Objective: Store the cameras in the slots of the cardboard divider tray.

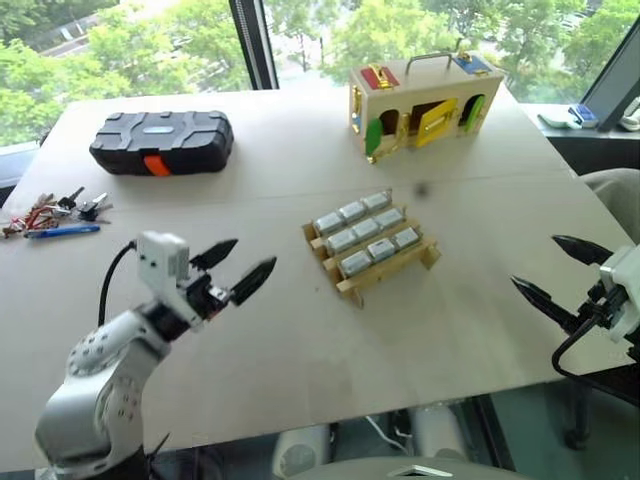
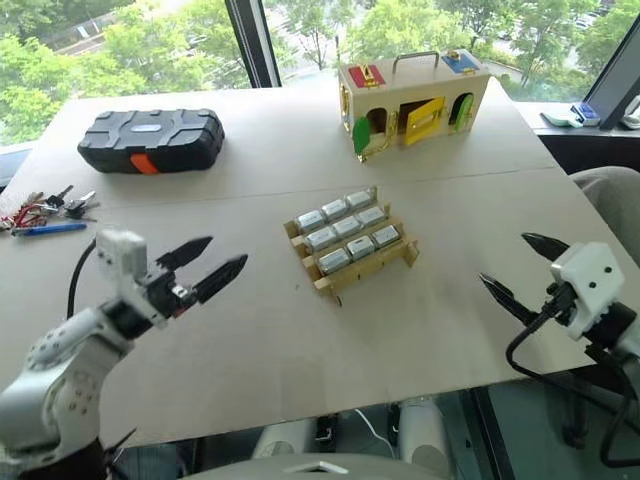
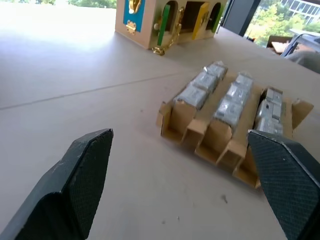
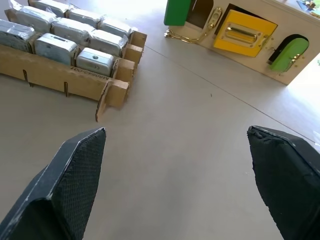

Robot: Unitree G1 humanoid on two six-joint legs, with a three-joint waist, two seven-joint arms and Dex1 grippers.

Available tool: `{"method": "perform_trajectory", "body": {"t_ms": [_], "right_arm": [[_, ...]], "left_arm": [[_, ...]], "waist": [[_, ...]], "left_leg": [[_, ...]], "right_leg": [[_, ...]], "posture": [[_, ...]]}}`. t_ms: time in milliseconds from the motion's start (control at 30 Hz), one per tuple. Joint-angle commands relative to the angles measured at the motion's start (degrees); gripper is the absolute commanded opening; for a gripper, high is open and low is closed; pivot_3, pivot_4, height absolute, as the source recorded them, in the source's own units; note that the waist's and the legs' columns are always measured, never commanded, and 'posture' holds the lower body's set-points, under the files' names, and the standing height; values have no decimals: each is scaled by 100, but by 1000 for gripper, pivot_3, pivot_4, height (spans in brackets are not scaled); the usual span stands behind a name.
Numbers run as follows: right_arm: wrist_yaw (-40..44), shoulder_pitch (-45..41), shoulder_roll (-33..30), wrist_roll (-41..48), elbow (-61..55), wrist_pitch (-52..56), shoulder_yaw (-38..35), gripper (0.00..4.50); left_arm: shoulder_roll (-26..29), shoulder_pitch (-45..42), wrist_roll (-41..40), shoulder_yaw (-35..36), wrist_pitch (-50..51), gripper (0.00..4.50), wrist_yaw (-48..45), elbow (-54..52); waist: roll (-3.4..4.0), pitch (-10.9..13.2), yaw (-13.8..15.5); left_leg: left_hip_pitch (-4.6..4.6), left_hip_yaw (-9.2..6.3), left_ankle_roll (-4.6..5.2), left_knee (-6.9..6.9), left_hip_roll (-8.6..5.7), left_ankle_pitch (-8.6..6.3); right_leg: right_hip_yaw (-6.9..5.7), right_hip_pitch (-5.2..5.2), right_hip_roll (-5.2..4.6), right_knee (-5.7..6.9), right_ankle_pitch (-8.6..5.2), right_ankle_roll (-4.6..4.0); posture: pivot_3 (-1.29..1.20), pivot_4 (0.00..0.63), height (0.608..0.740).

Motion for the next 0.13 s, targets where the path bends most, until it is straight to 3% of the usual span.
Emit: {"method": "perform_trajectory", "body": {"t_ms": [33, 133], "right_arm": [[1, 38, 5, 27, -41, -158, -231, 4500], [-15, 79, -6, 67, -131, -101, -240, 4500]], "left_arm": [[23, 254, -208, 74, -297, 4449, 131, -266], [56, 491, -341, 15, -387, 4449, 208, -290]], "waist": [[2, -1, -1], [5, -3, -15]], "left_leg": [[-1, -3, 0, 0, 0, 0], [-2, -3, 2, -2, 2, 1]], "right_leg": [[-3, 0, 1, 0, 0, 0], [-6, -3, 3, 0, 0, 0]], "posture": [[0, 150, 740], [0, 150, 740]]}}
